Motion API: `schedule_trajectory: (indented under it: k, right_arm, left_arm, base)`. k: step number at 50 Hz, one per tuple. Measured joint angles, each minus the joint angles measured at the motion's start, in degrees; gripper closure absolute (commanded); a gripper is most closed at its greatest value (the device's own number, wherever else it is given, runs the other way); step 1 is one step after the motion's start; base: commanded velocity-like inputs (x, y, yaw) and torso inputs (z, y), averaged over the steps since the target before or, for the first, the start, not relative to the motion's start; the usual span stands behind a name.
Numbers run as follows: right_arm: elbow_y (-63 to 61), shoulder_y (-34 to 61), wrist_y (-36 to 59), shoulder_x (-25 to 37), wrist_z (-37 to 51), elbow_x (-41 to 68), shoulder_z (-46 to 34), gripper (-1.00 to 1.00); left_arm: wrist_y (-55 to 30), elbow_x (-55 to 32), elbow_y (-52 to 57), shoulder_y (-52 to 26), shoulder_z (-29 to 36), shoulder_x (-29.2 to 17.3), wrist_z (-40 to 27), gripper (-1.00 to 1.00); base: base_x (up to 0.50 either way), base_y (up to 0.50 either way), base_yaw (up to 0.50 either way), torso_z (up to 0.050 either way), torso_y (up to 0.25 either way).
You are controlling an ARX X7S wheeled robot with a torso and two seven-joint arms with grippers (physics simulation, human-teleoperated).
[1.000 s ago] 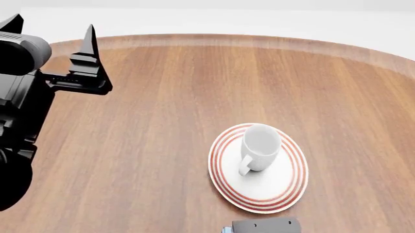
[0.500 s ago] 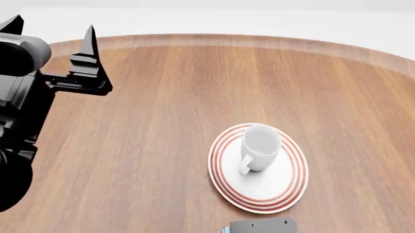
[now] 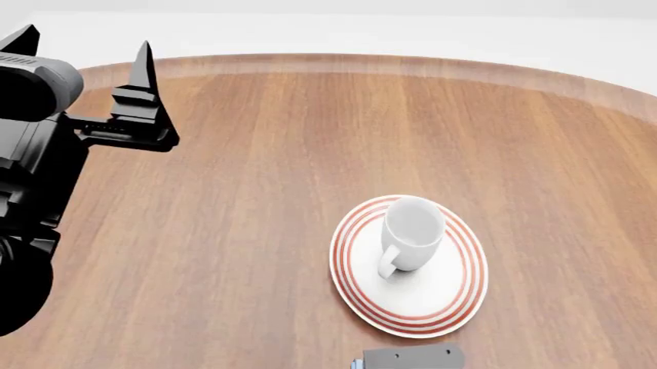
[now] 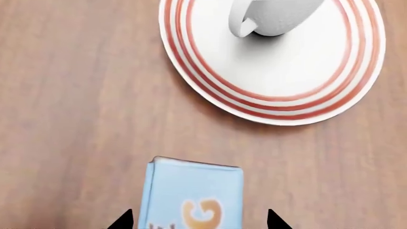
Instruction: Pick up the white mug and put it on the plate, and put the chocolate pudding to the right of the plate.
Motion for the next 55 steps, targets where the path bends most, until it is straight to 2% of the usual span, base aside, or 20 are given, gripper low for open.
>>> schedule_trajectory:
  k: [18,19,44,53,55]
  right_arm:
    - [2.4,-0.2,-4.4,2.7,-5.5,-6.0,-5.0,-1.0]
    - [2.7,-0.2,-4.8,2.9,-6.0,-6.5,-5.3,1.0]
    - [3.9,0.8,-8.5,4.8,-7.5,-8.9,-7.6,1.0]
    - [0.6,2.7,-7.2,5.1,-2.5,0.5,-3.1,1.0]
    - [-1.0,3.3,-8.8,6.8,-1.5,3.4,-2.5,1.0]
  left_arm:
    - [0.1,0.2,0.0,0.4,-0.2,-0.1,0.0,-1.0]
    - [0.1,0.2,-0.1,0.4,-0.2,0.0,0.0,-1.0]
    - [-0.1,0.3,-0.1,0.6,-0.5,0.0,0.1,-1.0]
    - [-0.1,0.2,0.0,0.8,-0.6,-0.2,0.1,-1.0]
    - [-0.1,0.1,0.1,0.7,-0.7,-0.3,0.1,-1.0]
  base:
    - [0.0,0.0,0.0,0.0,0.0]
    - [0.0,0.0,0.0,0.0,0.0]
    - [0.0,0.0,0.0,0.0,0.0]
    - [0.0,0.0,0.0,0.0,0.0]
    - [0.0,0.0,0.0,0.0,0.0]
